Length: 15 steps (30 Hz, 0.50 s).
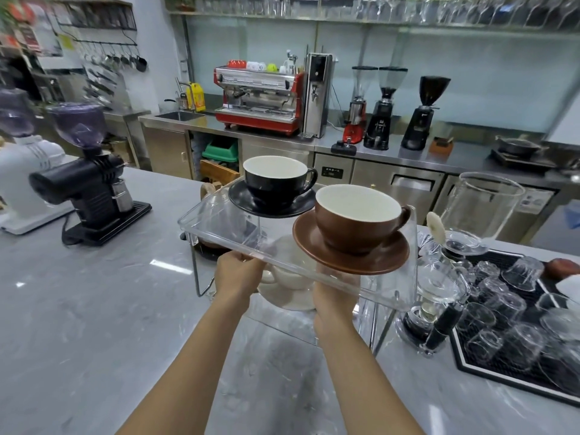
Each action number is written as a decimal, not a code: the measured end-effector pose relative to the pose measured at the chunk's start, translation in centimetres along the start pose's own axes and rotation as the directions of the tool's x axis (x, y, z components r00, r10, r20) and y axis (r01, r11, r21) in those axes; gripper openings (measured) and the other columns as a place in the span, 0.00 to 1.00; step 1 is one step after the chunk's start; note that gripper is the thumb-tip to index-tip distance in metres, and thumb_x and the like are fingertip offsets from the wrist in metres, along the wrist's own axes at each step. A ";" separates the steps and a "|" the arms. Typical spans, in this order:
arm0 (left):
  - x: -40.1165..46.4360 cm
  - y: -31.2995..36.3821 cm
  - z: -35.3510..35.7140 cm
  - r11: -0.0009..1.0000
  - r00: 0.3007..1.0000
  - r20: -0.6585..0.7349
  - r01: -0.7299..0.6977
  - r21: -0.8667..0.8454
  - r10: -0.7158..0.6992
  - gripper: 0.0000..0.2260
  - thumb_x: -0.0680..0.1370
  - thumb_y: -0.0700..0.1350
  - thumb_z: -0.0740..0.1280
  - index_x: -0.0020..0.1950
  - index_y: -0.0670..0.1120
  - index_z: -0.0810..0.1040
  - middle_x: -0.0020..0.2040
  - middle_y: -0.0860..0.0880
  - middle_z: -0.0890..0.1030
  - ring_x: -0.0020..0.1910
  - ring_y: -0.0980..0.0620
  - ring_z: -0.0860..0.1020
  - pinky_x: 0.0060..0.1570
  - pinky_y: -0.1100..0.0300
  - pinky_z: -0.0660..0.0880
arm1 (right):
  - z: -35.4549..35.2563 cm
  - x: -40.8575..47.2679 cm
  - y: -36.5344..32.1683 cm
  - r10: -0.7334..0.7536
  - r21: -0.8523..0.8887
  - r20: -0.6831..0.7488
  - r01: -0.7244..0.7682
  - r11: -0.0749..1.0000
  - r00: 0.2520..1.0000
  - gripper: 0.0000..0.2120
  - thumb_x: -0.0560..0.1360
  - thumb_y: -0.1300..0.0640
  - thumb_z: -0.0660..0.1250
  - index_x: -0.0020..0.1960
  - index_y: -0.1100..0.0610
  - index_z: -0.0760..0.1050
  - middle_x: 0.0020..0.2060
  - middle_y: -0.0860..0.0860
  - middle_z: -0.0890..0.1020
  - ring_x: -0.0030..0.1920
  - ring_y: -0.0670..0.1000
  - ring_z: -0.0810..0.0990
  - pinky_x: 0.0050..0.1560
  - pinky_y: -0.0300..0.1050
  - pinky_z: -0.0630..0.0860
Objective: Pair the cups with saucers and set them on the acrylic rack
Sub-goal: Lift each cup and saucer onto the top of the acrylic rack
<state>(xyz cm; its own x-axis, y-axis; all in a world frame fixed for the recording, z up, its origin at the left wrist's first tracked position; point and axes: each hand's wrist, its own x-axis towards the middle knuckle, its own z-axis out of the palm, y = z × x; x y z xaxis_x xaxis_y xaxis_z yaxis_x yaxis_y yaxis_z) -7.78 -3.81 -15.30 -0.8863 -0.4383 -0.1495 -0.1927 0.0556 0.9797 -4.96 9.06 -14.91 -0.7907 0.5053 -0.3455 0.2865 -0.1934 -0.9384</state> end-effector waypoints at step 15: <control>-0.6 -0.1 -0.9 1.000 0.999 0.039 -0.011 0.004 0.010 0.13 0.76 0.53 0.73 0.46 0.42 0.82 0.41 0.44 0.83 0.46 0.41 0.83 0.51 0.40 0.83 | -0.6 -0.1 -0.6 0.028 -0.018 0.034 -0.028 0.999 0.999 0.10 0.81 0.57 0.63 0.43 0.61 0.70 0.52 0.62 0.77 0.50 0.60 0.78 0.56 0.51 0.72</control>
<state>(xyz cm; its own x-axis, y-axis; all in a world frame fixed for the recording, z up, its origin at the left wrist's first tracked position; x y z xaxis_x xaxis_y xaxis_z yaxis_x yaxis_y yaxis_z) -6.82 -4.37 -15.14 -0.9041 -0.4021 -0.1443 -0.1848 0.0636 0.9807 -4.74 9.66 -14.31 -0.8003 0.4707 -0.3715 0.3177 -0.1925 -0.9284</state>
